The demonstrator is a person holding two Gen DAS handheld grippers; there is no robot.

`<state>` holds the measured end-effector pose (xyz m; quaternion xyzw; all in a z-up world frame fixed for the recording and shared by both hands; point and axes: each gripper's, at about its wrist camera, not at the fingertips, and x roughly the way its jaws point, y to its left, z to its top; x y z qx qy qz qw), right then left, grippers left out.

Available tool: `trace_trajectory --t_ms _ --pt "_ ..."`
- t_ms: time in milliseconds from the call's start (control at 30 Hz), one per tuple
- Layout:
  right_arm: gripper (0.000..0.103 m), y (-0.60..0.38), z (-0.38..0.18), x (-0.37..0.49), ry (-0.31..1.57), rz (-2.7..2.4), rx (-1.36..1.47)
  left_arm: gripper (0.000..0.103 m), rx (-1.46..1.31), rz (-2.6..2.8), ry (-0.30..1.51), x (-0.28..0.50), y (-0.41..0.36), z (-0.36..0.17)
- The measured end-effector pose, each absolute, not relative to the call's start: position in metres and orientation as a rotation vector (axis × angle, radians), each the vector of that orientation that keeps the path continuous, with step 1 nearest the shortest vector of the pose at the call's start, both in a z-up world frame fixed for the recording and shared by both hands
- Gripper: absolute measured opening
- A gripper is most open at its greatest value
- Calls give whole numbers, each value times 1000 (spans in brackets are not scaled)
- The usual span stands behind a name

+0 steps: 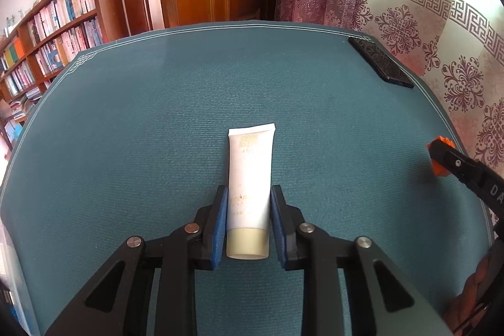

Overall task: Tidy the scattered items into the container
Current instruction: 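Carry the cream tube and orange brick over the clear bowl with both grippers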

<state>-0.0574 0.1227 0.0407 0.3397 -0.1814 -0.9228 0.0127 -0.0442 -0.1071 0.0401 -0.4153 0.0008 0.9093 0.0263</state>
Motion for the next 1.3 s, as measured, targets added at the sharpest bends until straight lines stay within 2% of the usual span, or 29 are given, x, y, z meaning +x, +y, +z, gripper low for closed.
trace_trajectory --t_ms 400,867,1300 --pt "36 97 40 -54 -399 -2881 1055 29 -1279 2851 -56 1 -146 51" --pt "36 89 40 -52 -311 -2918 1052 29 -1163 2932 -125 60 -196 83" --pt "36 89 38 -54 -310 -2926 1071 29 -1089 3020 -194 93 -238 101"
